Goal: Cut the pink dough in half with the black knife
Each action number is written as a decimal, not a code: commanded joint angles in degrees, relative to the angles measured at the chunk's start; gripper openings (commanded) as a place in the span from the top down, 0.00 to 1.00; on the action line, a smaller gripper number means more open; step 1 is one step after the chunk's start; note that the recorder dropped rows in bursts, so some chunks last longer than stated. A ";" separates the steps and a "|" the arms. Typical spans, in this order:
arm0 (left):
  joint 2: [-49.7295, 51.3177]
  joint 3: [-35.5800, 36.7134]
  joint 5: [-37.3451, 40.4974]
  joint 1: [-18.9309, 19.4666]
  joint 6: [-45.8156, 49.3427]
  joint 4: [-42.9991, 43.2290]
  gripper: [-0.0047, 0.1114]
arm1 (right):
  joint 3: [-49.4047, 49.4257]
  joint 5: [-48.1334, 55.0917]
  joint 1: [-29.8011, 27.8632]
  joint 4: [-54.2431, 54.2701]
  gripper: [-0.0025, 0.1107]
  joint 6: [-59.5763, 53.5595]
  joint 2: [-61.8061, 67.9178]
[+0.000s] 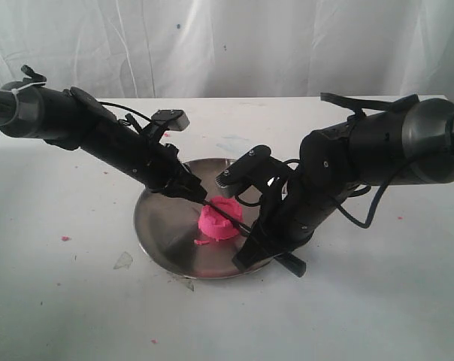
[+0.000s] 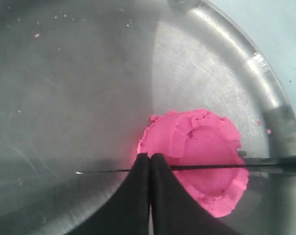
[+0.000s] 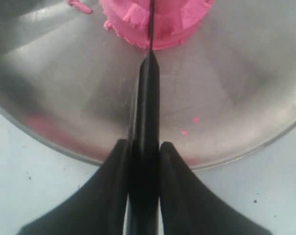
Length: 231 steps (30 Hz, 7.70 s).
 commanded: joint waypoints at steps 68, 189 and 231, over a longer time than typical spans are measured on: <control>5.28 -10.05 5.08 -2.78 -11.14 15.79 0.96 | -0.06 -1.22 -0.24 -0.03 0.98 -1.72 1.08; 1.27 -17.24 11.11 0.14 -16.25 16.36 0.96 | -10.90 28.81 -0.05 -4.93 0.98 -0.46 1.06; -27.40 -6.05 12.00 0.00 -18.44 12.24 0.96 | 13.18 -17.73 -5.29 37.55 0.98 16.71 -12.44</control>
